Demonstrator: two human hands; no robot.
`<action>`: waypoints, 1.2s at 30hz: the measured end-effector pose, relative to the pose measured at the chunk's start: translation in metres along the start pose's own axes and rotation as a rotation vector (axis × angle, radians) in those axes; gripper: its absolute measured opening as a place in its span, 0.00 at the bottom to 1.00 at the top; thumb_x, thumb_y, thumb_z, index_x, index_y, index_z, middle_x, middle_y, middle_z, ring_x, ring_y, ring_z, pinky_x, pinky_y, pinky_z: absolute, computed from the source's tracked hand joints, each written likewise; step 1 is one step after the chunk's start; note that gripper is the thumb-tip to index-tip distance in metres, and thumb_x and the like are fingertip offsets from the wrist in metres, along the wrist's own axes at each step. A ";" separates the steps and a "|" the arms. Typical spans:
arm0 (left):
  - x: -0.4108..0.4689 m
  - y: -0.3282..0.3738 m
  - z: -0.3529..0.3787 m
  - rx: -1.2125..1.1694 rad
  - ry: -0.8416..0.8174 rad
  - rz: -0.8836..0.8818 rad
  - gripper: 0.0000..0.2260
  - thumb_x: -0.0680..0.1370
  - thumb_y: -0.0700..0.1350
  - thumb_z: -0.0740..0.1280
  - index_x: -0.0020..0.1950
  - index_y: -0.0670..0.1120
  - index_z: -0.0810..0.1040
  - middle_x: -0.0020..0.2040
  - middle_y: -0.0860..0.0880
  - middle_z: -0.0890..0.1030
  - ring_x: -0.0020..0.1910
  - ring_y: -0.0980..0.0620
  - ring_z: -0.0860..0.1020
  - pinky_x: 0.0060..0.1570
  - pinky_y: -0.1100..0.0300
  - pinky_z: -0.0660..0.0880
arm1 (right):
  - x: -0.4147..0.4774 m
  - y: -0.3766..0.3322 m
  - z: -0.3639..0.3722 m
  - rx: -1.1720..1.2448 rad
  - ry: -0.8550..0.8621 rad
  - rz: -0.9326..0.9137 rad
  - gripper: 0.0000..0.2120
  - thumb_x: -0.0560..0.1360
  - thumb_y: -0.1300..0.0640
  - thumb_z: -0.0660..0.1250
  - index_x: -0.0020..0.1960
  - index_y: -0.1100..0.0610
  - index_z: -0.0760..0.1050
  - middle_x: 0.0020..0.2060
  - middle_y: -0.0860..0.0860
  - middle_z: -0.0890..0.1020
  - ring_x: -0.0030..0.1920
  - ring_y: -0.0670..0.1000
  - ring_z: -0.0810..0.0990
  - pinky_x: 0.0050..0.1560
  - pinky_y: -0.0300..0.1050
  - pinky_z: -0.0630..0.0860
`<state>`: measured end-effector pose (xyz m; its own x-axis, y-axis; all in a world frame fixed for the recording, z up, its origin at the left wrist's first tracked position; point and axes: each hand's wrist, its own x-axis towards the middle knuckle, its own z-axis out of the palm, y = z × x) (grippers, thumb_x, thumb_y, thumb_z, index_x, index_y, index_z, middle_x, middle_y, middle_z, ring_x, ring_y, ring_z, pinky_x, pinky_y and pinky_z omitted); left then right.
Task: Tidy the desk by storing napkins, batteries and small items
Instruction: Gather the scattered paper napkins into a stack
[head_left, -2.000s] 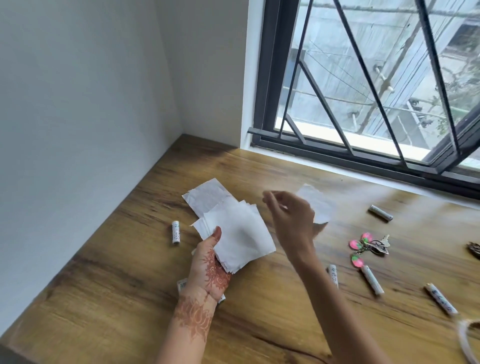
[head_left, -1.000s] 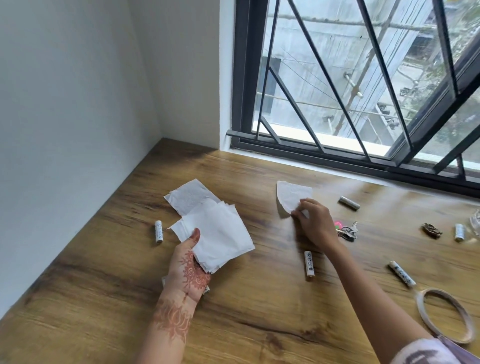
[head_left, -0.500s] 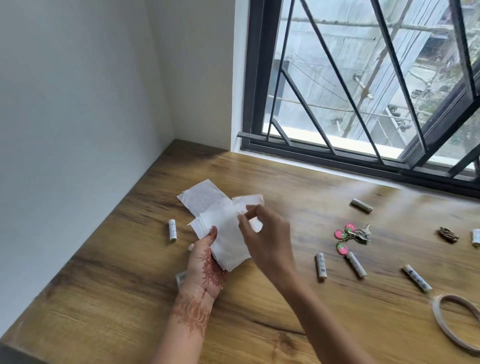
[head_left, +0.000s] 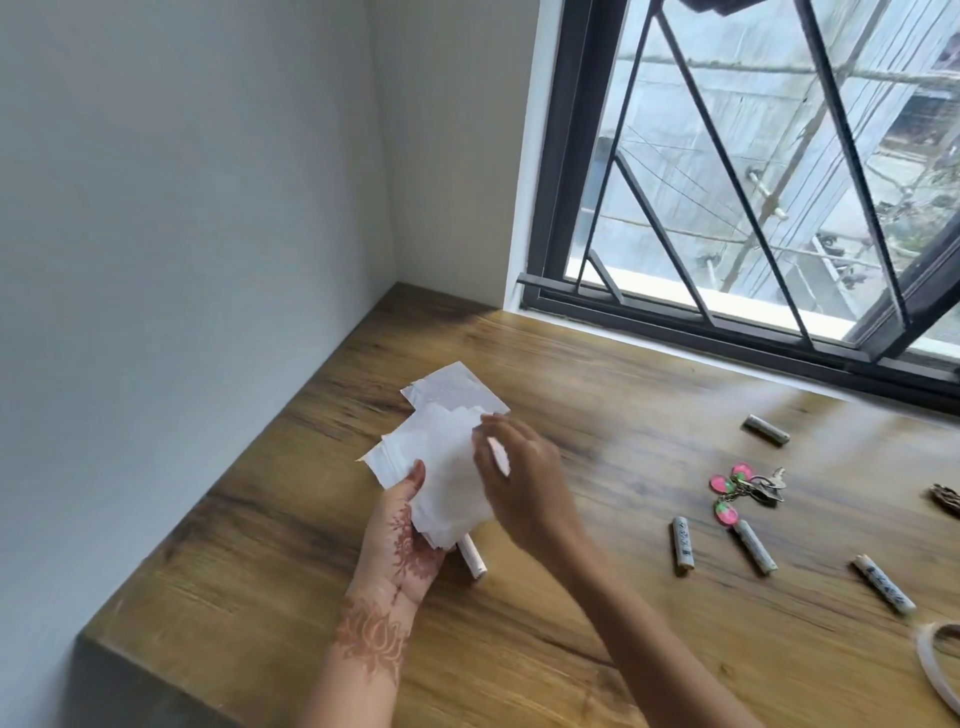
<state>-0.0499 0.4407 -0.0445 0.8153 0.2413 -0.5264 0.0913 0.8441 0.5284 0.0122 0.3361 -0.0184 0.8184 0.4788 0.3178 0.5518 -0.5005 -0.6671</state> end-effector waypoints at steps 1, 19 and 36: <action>-0.001 0.003 -0.003 0.024 0.034 0.035 0.11 0.79 0.47 0.61 0.53 0.41 0.77 0.38 0.44 0.85 0.39 0.45 0.82 0.41 0.53 0.77 | 0.010 0.011 0.000 -0.028 0.022 -0.021 0.12 0.78 0.59 0.61 0.57 0.62 0.77 0.59 0.55 0.79 0.60 0.50 0.76 0.57 0.34 0.70; -0.013 0.019 -0.033 -0.076 0.067 0.166 0.08 0.79 0.44 0.60 0.51 0.44 0.77 0.41 0.45 0.85 0.41 0.46 0.84 0.33 0.55 0.81 | 0.078 0.097 0.039 -0.333 -0.217 -0.148 0.08 0.75 0.60 0.65 0.50 0.62 0.81 0.62 0.57 0.76 0.68 0.54 0.69 0.70 0.43 0.58; -0.035 -0.003 -0.004 0.018 -0.060 0.056 0.15 0.80 0.48 0.57 0.56 0.41 0.77 0.46 0.42 0.84 0.39 0.46 0.82 0.37 0.54 0.79 | -0.028 -0.030 -0.005 0.168 0.208 0.161 0.04 0.74 0.59 0.68 0.45 0.59 0.79 0.48 0.50 0.83 0.47 0.45 0.80 0.46 0.31 0.73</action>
<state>-0.0805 0.4320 -0.0303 0.8523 0.2577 -0.4551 0.0548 0.8213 0.5679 -0.0267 0.3340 -0.0043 0.9180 0.2366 0.3182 0.3923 -0.4239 -0.8164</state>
